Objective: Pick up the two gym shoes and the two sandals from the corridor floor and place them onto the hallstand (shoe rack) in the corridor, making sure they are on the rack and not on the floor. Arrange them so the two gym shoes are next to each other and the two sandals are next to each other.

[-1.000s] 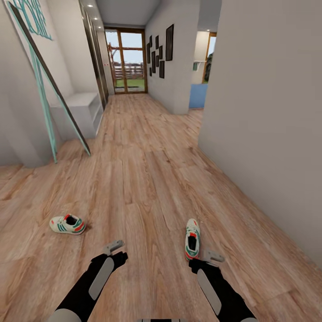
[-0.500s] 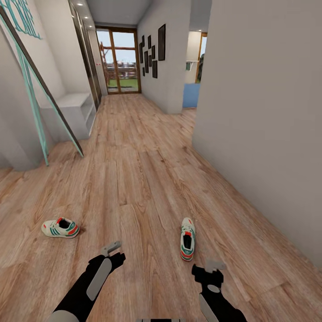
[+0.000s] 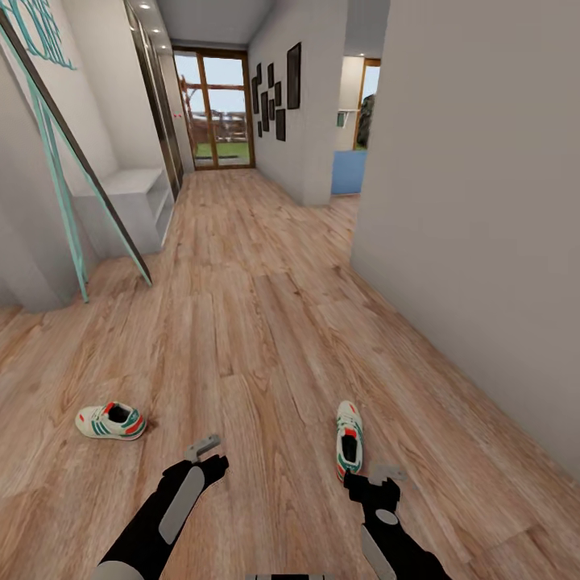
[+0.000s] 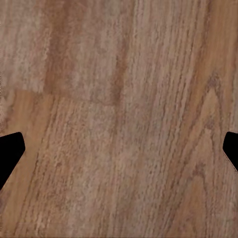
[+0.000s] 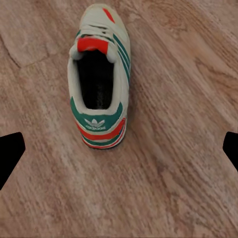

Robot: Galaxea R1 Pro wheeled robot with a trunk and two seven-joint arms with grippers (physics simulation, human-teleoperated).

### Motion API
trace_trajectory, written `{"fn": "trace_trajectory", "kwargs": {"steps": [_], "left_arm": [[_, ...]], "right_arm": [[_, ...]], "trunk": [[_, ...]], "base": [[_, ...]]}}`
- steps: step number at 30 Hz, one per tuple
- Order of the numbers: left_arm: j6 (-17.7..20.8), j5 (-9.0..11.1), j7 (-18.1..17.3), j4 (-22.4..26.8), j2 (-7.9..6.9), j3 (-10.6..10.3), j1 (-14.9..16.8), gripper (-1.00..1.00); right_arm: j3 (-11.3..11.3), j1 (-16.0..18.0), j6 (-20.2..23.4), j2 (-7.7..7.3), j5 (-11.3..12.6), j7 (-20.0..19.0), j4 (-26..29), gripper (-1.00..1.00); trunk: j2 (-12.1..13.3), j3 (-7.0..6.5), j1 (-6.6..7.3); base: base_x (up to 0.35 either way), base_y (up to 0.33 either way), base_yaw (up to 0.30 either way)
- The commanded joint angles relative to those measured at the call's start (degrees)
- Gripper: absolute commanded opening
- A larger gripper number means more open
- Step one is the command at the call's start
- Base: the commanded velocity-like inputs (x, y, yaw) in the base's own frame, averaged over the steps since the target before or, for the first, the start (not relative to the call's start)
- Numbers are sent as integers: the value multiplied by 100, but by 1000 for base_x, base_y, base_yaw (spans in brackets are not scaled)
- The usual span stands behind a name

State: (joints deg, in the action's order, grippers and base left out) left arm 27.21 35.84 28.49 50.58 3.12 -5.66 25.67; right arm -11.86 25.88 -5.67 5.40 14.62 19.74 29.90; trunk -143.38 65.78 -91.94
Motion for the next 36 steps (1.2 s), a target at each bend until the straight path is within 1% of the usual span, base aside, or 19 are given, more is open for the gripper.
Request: {"fn": "trace_trajectory", "kwargs": {"steps": [1, 4, 7, 9, 11, 13, 14, 17, 22, 27, 33, 34, 36], "left_arm": [[3, 0, 1, 1, 1, -1, 0, 100], [8, 1, 14, 3, 1, -3, 0, 100], [10, -2, 15, -1, -4, 0, 0, 100], [11, -4, 22, -2, -4, 0, 0, 100], [9, -14, 41, -4, 6, -19, 0, 100], [10, -16, 43, -4, 7, -39, 0, 100], [9, -18, 46, -4, 8, -72, 0, 100], [5, -31, 77, -10, -9, -338, 0, 100], [6, -37, 90, -12, -25, -483, 0, 100], [38, 20, 67, -19, -37, -455, 5, 100], [52, 45, 61, 2, -36, -418, 7, 100], [52, 47, 61, 7, -30, -387, 8, 100], [59, 62, 62, 23, -9, -199, 8, 100]], "right_arm": [[2, 5, -1, -1, -1, -5, 0, 100], [1, 18, 10, -3, -18, -28, -1, 100], [0, 28, 59, -6, -38, -164, -2, 100], [2, 102, 180, -45, -32, -336, -5, 100], [16, 190, 340, -172, -21, -513, -8, 100], [20, 199, 355, -189, -19, -529, -9, 100], [23, 206, 368, -203, -18, -540, -9, 100], [31, 224, 402, -241, -8, -531, -10, 100], [34, 231, 427, -255, -4, -515, -10, 100], [31, 233, 583, -241, -8, -515, -31, 100], [27, 241, 781, -235, -1, -521, -138, 100], [27, 243, 796, -234, -1, -522, -150, 100], [26, 247, 826, -233, -2, -523, -175, 100]], "trunk": [[0, 0, 0], [0, 0, 0], [0, 0, 0], [0, 0, 0], [0, 0, 0], [0, 0, 0], [0, 0, 0], [0, 0, 0], [0, 0, 0], [0, 0, 0], [0, 0, 0], [0, 0, 0], [0, 0, 0]], "base": [[245, 156, 0], [140, 81, 0], [72, 42, 0], [41, 24, 0], [17, 10, 0], [9, 6, 0], [8, 4, 0], [88, 2, 0], [257, -2, 0], [251, -25, 0], [83, -9, 0], [35, -4, 0], [20, -2, 0]]}}
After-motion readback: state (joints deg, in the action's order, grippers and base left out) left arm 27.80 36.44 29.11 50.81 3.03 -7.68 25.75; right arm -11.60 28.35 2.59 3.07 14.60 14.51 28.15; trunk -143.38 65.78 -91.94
